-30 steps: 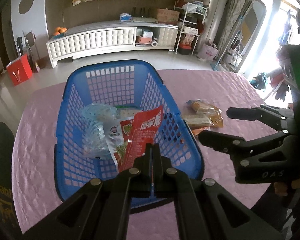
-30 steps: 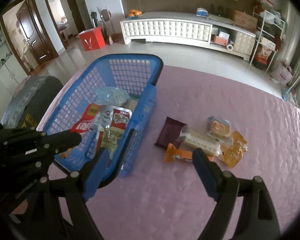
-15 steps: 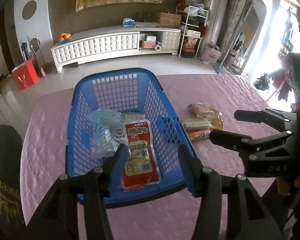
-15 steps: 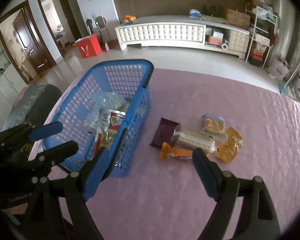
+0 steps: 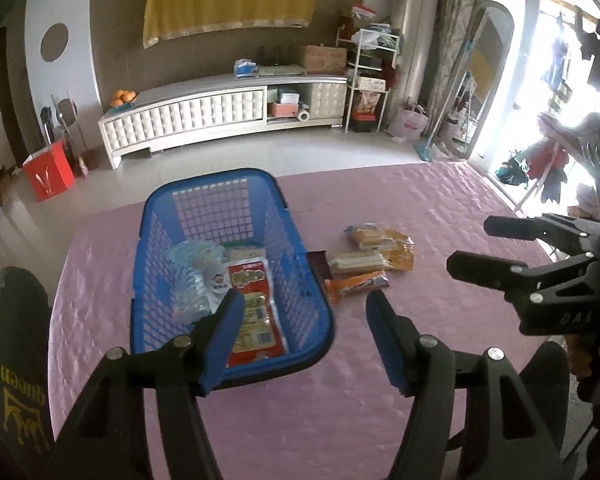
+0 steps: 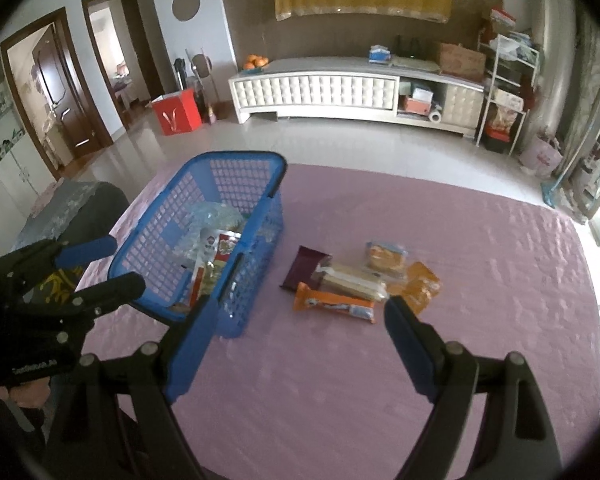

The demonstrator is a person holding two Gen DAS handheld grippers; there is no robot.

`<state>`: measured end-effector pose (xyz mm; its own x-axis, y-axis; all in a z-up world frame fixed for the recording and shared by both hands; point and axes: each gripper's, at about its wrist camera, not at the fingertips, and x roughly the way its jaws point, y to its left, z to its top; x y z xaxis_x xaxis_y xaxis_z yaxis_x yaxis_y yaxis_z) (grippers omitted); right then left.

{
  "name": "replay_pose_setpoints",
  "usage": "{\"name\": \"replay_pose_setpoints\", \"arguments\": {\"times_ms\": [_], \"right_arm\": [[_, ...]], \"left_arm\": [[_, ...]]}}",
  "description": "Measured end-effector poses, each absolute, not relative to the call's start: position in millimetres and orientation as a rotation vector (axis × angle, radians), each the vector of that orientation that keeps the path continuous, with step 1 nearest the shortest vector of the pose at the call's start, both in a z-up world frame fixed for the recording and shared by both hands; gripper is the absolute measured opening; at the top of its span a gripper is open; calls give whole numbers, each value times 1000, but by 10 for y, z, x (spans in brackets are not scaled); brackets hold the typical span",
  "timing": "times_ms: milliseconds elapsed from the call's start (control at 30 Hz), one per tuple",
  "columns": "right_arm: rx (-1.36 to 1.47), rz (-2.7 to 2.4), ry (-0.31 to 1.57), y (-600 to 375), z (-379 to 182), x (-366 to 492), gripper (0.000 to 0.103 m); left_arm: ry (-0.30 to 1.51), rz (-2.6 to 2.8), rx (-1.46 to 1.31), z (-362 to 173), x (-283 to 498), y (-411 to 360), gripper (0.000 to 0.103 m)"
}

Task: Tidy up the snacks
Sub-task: 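Withdraw both grippers from the basket toward the remaining snacks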

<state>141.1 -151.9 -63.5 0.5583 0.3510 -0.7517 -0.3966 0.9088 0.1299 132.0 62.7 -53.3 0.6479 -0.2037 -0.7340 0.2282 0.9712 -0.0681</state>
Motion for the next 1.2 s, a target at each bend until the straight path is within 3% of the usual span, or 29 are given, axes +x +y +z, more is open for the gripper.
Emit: {"name": "replay_pose_setpoints", "arguments": {"times_ms": [567, 1200], "right_arm": [[-24, 368, 899, -2290, -776, 1452, 88], [42, 322, 1022, -2775, -1478, 1956, 88]], "left_arm": [[856, -324, 90, -654, 1527, -249, 75], [998, -315, 99, -1442, 2038, -783, 75]]}}
